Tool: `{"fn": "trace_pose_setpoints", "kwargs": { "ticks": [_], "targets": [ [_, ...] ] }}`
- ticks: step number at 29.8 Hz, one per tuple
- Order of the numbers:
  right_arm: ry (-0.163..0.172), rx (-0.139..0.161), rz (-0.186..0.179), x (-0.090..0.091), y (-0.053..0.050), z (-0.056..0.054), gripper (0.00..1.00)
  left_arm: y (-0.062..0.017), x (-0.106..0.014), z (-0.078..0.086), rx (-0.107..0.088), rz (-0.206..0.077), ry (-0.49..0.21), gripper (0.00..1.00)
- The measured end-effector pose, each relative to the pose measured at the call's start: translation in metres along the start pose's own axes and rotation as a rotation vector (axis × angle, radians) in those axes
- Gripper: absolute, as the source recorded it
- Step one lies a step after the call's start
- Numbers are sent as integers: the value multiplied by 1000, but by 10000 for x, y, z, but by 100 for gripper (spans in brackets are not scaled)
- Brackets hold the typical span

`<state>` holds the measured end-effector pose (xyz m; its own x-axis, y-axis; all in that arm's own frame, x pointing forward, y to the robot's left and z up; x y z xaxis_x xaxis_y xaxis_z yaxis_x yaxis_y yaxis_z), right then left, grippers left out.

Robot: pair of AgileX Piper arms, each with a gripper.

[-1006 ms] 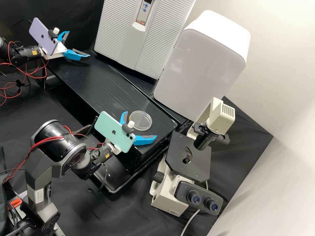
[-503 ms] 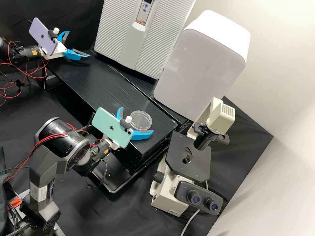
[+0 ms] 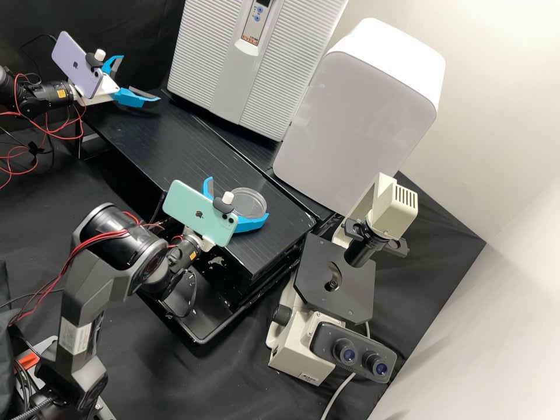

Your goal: Slide the petri dish to the left

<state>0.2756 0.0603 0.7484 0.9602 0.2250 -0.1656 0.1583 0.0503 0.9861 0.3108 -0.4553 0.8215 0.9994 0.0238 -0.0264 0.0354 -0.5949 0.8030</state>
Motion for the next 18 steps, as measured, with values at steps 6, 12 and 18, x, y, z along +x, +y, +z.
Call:
{"fn": "trace_pose_setpoints", "kwargs": {
  "ticks": [6, 12, 18],
  "targets": [
    [38, 0, -38, -2, -90, -107, 100, 0, 0, 0, 0, 0, 0, 100],
    [84, -3, -82, -22, -170, -251, 100, 0, 0, 0, 0, 0, 0, 100],
    [85, -3, -91, -20, -186, -262, 100, 0, 0, 0, 0, 0, 0, 100]
  ]
}}
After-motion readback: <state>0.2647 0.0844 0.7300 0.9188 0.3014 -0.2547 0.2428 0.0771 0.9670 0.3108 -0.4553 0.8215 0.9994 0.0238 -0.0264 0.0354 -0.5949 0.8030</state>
